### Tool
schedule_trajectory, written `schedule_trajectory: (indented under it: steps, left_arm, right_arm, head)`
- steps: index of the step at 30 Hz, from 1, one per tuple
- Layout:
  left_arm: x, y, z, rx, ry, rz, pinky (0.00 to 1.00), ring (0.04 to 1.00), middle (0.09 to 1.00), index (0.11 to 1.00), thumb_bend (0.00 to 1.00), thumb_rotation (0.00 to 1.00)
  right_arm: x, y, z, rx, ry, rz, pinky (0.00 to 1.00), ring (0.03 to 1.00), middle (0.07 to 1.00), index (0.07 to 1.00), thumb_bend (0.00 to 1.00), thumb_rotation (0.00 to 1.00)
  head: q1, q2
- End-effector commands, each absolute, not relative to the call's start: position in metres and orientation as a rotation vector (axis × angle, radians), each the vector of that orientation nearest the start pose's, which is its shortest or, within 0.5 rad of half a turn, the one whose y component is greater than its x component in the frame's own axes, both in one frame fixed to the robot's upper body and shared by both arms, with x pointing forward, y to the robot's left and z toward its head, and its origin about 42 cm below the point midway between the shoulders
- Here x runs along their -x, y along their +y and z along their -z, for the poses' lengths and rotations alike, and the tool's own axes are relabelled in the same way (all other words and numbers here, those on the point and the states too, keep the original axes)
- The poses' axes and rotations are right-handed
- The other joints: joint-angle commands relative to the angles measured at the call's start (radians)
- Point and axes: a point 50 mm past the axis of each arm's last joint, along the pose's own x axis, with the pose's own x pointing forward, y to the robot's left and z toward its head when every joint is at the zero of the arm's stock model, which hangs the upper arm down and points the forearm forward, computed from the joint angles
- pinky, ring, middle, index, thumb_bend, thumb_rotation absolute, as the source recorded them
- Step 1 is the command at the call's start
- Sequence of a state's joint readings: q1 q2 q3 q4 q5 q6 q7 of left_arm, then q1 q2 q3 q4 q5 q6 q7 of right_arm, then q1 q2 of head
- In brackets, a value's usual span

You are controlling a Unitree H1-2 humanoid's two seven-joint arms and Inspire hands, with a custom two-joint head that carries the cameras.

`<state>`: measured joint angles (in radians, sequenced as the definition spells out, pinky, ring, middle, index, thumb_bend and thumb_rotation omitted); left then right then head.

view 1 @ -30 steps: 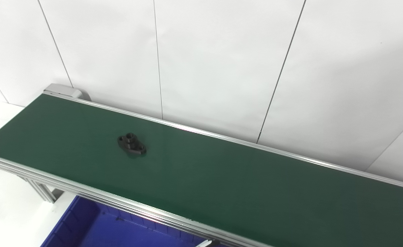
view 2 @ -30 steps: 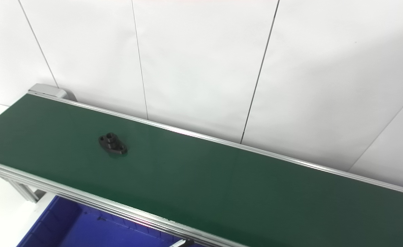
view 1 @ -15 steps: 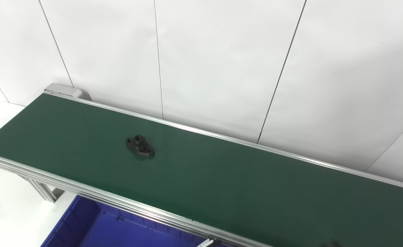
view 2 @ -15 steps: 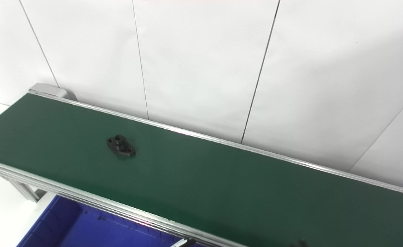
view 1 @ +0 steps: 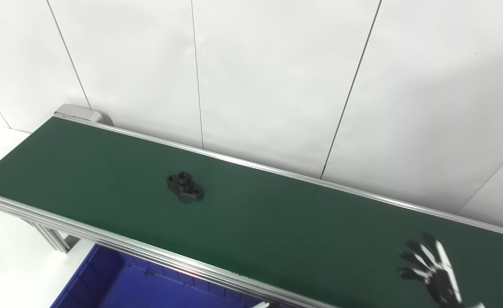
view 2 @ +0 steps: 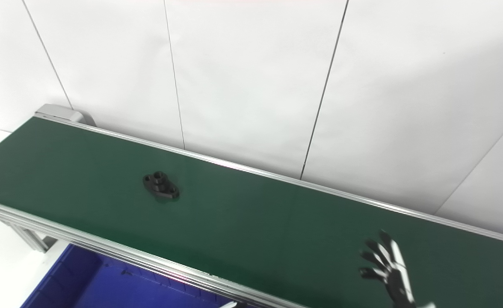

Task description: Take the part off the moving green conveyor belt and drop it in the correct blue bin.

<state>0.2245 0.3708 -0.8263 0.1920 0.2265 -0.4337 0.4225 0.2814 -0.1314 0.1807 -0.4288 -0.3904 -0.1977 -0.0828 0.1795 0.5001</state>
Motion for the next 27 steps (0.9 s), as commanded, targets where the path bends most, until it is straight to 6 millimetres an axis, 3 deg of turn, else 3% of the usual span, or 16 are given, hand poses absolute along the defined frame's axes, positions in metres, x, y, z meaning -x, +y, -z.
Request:
schedule_trajectory:
  steps: [1, 9, 14, 20, 27]
  left_arm:
    - [-0.11, 0.169, -0.004, -0.324, -0.071, 0.501, 0.82, 0.921, 0.97, 0.928, 0.89, 0.57]
    - [-0.113, 0.181, -0.005, -0.327, -0.061, 0.507, 0.83, 0.929, 0.975, 0.934, 0.88, 0.56]
    - [-0.114, 0.19, -0.008, -0.32, -0.045, 0.519, 0.86, 0.951, 0.998, 0.948, 0.89, 0.56]
    - [-0.117, 0.199, -0.012, -0.321, -0.039, 0.529, 0.92, 0.978, 1.0, 0.969, 0.89, 0.55]
    - [-0.116, 0.208, -0.014, -0.323, -0.027, 0.547, 0.97, 1.0, 1.0, 0.99, 0.88, 0.55]
  right_arm:
    - [-0.192, -0.202, -0.168, 0.439, -0.393, -0.079, 0.67, 0.767, 0.832, 0.924, 0.77, 0.53]
    - [-0.226, -0.177, -0.178, 0.487, -0.447, -0.107, 0.6, 0.708, 0.779, 0.881, 0.79, 0.5]
    - [-0.243, -0.164, -0.186, 0.505, -0.432, -0.125, 0.62, 0.716, 0.778, 0.868, 0.8, 0.45]
    - [-0.26, -0.144, -0.201, 0.544, -0.417, -0.134, 0.63, 0.714, 0.786, 0.865, 0.8, 0.44]
    - [-0.284, -0.122, -0.215, 0.587, -0.406, -0.147, 0.62, 0.697, 0.763, 0.861, 0.8, 0.41]
  head:
    - [-0.01, 0.002]
    - [-0.174, 0.026]
    - [-0.259, 0.043]
    - [-0.312, 0.064]
    - [-0.319, 0.08]
